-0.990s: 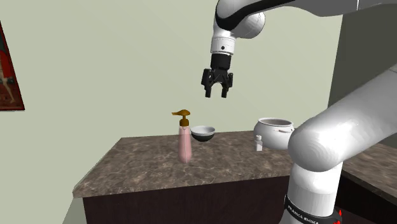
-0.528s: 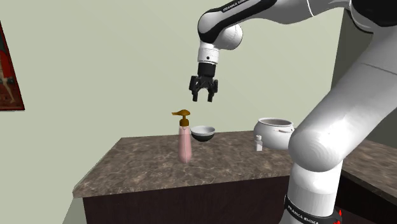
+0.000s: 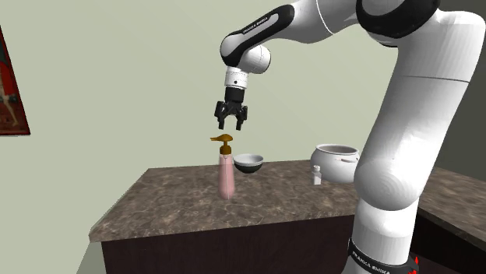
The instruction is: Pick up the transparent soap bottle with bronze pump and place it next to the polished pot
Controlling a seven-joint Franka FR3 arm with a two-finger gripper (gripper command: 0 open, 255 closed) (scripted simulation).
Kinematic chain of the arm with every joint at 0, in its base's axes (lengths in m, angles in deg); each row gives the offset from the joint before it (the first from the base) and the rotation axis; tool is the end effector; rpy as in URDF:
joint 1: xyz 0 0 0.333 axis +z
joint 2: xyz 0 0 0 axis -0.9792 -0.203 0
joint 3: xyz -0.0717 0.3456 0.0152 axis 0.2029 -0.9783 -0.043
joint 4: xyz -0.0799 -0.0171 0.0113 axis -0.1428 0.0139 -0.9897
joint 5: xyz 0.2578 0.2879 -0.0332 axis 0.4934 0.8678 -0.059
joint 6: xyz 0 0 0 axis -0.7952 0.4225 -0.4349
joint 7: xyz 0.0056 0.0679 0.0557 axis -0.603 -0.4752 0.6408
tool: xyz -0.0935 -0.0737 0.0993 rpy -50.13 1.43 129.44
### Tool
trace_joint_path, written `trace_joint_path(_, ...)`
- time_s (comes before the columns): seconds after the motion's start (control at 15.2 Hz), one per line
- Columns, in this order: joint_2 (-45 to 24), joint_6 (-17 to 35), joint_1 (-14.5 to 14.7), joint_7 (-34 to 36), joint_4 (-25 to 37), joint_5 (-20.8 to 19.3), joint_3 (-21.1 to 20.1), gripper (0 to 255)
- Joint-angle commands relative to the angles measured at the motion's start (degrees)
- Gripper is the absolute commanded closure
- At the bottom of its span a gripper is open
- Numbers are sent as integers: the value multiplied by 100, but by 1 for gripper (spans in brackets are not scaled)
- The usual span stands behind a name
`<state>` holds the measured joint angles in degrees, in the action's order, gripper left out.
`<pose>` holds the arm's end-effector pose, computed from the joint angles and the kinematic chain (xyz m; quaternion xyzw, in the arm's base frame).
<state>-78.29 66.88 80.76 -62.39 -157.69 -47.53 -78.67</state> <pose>0.5048 0.0087 0.5141 -0.9966 -0.0115 -0.0193 0.0797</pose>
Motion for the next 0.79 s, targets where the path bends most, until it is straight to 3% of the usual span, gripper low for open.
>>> trace_joint_path(0.0,-211,101,1,-78,91,43,17,0)
trace_joint_path(0.4,-306,553,31,-99,-263,83,-18,0)
trace_joint_path(0.73,-317,597,34,-102,-295,87,-22,0)
